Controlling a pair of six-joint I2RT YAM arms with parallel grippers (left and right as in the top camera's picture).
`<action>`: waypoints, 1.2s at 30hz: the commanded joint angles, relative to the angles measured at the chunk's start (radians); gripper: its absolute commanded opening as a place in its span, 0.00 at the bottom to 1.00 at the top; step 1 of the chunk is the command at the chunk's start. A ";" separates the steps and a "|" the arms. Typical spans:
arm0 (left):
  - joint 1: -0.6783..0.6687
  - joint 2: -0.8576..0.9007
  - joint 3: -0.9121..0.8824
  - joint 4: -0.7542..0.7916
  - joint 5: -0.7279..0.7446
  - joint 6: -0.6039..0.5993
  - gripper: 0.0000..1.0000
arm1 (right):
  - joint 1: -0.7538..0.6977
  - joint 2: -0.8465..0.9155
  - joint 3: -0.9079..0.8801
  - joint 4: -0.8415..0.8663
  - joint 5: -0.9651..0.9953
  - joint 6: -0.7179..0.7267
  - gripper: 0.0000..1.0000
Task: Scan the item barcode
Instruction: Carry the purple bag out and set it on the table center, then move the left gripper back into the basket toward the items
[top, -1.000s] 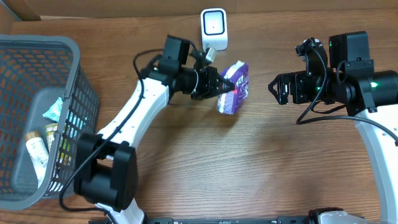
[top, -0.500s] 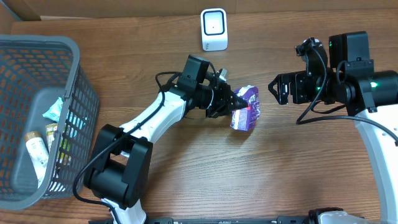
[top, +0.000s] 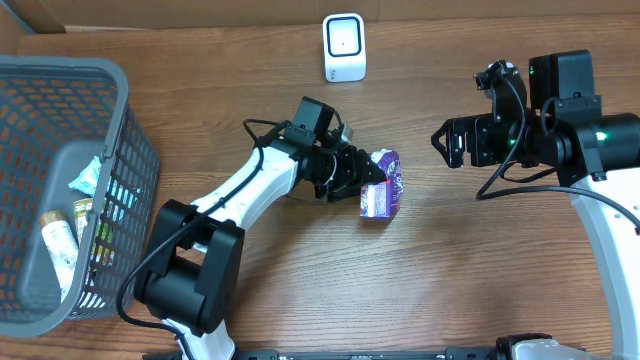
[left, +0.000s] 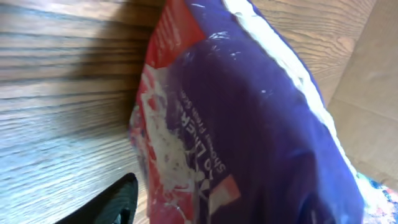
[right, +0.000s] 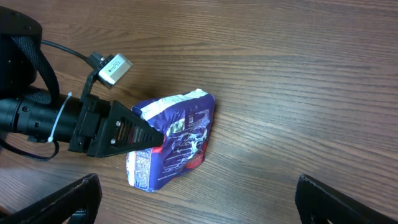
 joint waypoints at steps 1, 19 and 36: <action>0.045 -0.016 0.010 -0.031 -0.039 0.092 0.61 | 0.006 -0.001 -0.002 0.007 0.003 -0.002 1.00; 0.200 -0.134 0.585 -0.682 -0.495 0.386 0.58 | 0.006 -0.001 -0.002 0.017 0.003 -0.002 1.00; 0.431 -0.204 1.176 -1.175 -0.912 0.297 0.96 | 0.006 -0.001 -0.002 0.015 0.003 -0.002 1.00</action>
